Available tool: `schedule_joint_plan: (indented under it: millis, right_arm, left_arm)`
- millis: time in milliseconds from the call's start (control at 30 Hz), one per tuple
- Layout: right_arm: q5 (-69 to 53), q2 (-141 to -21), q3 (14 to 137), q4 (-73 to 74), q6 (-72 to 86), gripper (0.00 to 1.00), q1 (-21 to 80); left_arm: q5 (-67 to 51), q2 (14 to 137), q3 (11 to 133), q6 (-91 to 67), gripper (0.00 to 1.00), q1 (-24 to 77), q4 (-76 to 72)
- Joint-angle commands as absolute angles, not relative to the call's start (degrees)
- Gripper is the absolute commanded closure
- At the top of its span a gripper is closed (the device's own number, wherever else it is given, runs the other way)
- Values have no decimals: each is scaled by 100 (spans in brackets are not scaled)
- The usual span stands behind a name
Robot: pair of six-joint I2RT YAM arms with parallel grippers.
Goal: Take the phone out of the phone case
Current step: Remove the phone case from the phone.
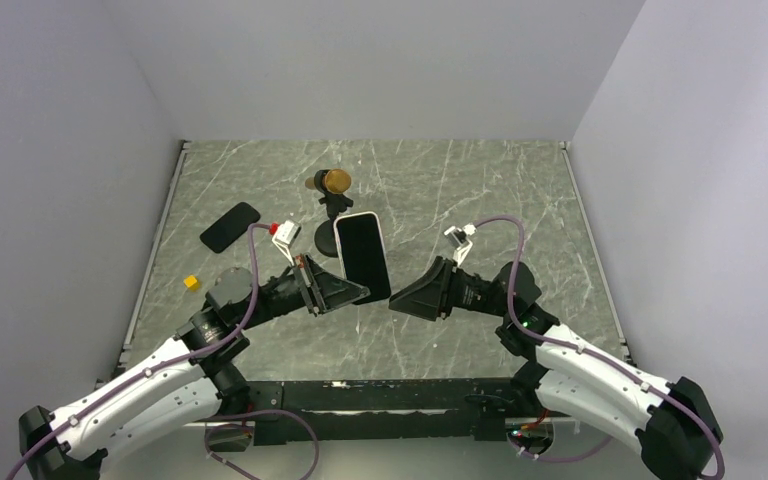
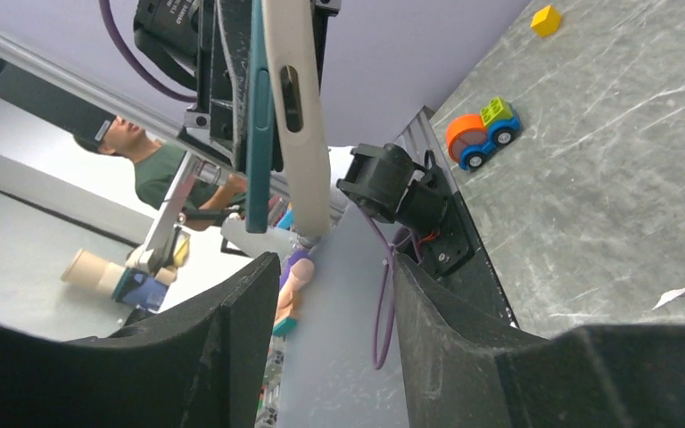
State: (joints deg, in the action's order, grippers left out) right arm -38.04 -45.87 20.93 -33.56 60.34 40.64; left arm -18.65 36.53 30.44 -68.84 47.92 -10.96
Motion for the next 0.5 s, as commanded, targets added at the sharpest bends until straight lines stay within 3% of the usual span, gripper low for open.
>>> schedule_joint_plan:
  millis: [0,467]
  right_arm:
    - [-3851,-4673,2267,-3799,5941,48,4147]
    - [-3865,-5389,2515,-5018,6342,54,4393]
  left_arm:
    - [-2028,3536,3050,-7047,100,4777,-1902]
    - [-2454,3742,2922,-7125,100,4778,-2165]
